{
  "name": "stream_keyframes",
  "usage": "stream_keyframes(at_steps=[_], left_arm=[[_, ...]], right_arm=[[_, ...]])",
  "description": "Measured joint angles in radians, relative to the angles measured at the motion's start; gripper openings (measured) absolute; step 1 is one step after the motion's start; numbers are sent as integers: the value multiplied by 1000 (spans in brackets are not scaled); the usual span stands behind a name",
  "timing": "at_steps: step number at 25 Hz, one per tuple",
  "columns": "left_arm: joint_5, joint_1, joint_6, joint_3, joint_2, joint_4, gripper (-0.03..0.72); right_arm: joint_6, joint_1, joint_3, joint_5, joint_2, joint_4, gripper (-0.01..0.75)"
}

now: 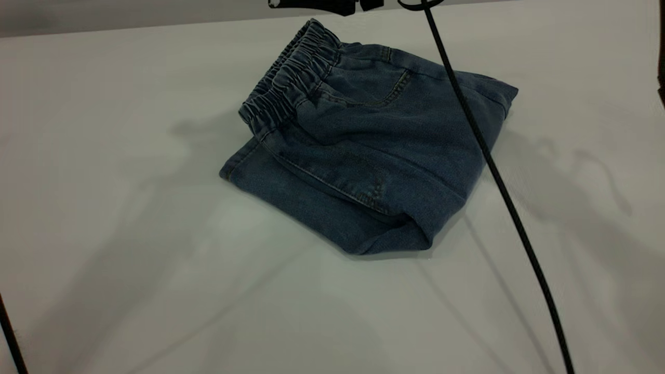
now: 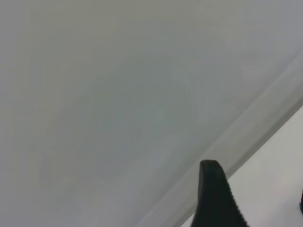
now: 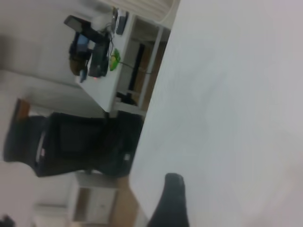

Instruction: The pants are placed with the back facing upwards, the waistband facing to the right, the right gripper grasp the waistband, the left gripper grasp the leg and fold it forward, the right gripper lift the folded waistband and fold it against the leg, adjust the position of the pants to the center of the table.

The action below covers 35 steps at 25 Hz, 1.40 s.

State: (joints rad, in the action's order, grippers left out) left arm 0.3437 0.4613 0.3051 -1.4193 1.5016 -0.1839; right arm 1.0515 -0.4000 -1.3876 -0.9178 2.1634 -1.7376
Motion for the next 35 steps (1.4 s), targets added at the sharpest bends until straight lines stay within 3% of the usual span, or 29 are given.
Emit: stream_keyframes(at_steps=[5,9,12,17,21,24,27,31,35], left_arm=[[0,0,0,0,0,-1,374],[0,0,0,0,0,-18,353],[7,0,0,0,-2,-34,347],[13,0,0,0,-24,-34,345],[15,0,0,0,-46,-34,345],[16,0,0,0,-50,-34,345],[25,0,0,0,-50,-31,345],[25,0,0,0,-50,-26,345],[25,0,0,0,-49,-26,345]], right_arm=[[-210,0,-4,81,-25,140,547],[-437,-11,-36,166,-48,390,542],[-656,-33,-72,189,-48,651,542],[-1087,-48,-98,118,-37,1023,540],[-1396,-49,-107,192,10,1186,540],[-1555,-55,-146,265,56,1225,540],[-1645,-66,-201,269,85,1194,540],[-1659,-69,-242,347,121,1044,540],[-1626,-69,-242,297,176,883,540]])
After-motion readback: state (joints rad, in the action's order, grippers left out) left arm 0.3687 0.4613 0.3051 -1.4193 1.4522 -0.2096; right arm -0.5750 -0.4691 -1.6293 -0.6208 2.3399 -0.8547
